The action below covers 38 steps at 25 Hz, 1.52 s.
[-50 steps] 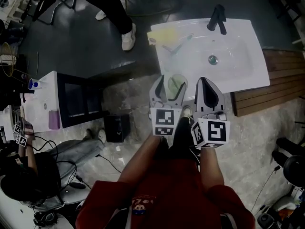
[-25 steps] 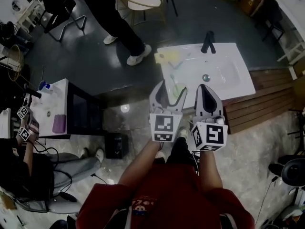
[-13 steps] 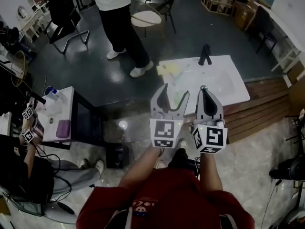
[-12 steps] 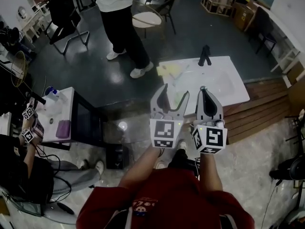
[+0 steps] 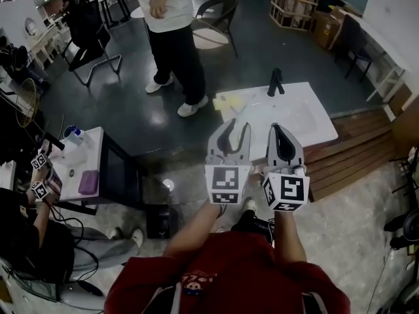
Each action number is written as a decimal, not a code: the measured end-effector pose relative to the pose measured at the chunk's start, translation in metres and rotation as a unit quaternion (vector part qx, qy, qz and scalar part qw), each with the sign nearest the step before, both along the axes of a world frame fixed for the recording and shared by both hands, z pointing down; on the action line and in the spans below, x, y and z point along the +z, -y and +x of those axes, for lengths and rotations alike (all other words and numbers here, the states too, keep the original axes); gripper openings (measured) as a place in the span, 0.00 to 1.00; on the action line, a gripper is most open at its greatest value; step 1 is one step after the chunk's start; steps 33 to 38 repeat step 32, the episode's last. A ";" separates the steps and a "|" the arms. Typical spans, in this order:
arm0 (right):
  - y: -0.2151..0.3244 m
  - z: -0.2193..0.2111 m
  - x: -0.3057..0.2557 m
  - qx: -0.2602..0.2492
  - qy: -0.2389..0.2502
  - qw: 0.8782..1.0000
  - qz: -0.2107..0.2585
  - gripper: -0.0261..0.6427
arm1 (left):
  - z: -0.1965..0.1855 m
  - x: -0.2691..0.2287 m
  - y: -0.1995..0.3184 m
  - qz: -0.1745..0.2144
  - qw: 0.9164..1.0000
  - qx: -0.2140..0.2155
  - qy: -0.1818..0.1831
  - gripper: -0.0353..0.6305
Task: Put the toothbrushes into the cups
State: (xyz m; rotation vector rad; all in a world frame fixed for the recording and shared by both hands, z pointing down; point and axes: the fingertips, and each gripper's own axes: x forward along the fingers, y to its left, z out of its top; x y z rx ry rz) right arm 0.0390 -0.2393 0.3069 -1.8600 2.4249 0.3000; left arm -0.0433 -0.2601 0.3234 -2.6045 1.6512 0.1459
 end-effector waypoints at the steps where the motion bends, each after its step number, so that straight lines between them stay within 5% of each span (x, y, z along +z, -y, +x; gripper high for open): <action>1: -0.002 0.000 0.001 0.000 0.000 1.000 0.001 0.08 | -0.001 0.000 -0.002 0.003 1.000 -0.001 -0.002 0.23; 6: -0.006 -0.001 0.000 -0.001 -0.006 1.000 -0.001 0.08 | 0.000 -0.008 -0.009 0.013 1.000 0.015 -0.014 0.10; 38: -0.009 0.003 -0.011 0.014 -0.023 1.000 -0.003 0.08 | -0.004 -0.019 -0.006 0.019 1.000 0.014 -0.014 0.10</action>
